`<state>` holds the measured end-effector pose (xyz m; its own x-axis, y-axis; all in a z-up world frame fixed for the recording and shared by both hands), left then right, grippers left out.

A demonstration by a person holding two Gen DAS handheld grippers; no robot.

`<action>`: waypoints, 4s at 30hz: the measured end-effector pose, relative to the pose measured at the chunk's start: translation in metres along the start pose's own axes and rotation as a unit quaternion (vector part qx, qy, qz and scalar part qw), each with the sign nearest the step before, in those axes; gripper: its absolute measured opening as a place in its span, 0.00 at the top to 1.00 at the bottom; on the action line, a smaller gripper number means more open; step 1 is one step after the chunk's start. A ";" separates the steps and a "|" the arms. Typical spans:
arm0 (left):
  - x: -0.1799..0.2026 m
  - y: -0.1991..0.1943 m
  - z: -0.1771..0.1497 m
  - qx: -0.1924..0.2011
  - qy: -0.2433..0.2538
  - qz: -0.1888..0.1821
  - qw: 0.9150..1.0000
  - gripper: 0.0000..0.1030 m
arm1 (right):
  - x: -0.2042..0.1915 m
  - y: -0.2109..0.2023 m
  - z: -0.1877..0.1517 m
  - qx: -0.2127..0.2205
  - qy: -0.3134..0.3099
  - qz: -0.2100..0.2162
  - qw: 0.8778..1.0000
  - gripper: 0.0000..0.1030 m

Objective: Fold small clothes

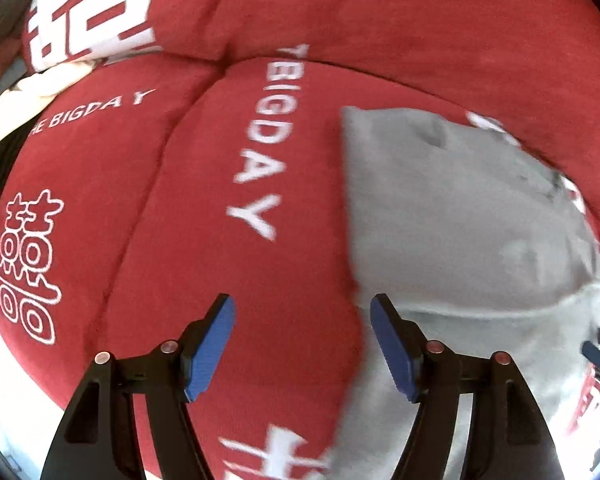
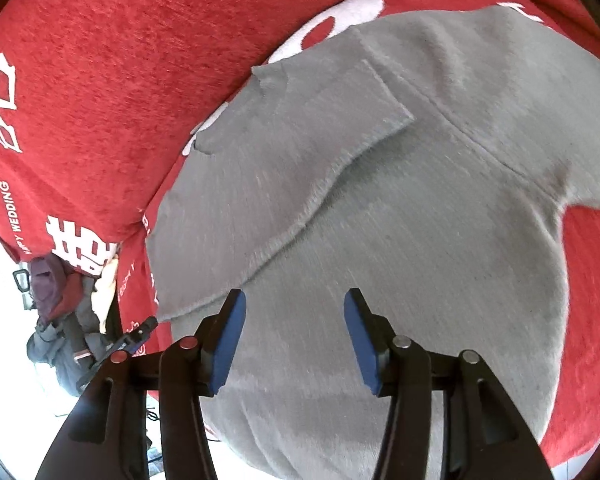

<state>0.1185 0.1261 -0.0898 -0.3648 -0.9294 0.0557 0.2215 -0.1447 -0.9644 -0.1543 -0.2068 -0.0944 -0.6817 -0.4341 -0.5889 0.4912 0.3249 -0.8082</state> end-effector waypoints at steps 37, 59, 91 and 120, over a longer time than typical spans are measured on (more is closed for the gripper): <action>0.234 -0.001 -0.052 -0.032 0.126 -0.037 0.991 0.31 | 0.061 -0.031 0.051 0.046 -0.002 -0.080 0.996 0.73; 0.363 -0.001 -0.094 -0.059 0.251 -0.075 0.963 0.07 | 0.214 -0.137 -0.001 0.096 0.154 -0.085 0.980 0.48; 0.452 0.044 -0.073 -0.003 0.276 -0.051 0.960 0.03 | 0.292 -0.188 0.053 0.263 0.321 0.240 0.878 0.93; 0.130 0.014 0.006 0.024 0.072 0.010 0.997 0.03 | -0.082 0.065 0.070 -0.053 -0.116 0.161 0.979 0.89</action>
<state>0.0799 0.0008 -0.0948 -0.4856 -0.8741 -0.0047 0.2719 -0.1459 -0.9512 -0.0285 -0.2085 -0.0995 -0.3524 -0.4703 -0.8091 0.5931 0.5565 -0.5818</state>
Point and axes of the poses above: each gripper's, at about its wrist camera, not at the fingertips, and y roughly the way its jaws point, x to its right, z to its top, the point moved 1 cm from there along y, roughly the way its jaws point, and after that the axes turned 5 degrees about x, right-handed, at the moved point
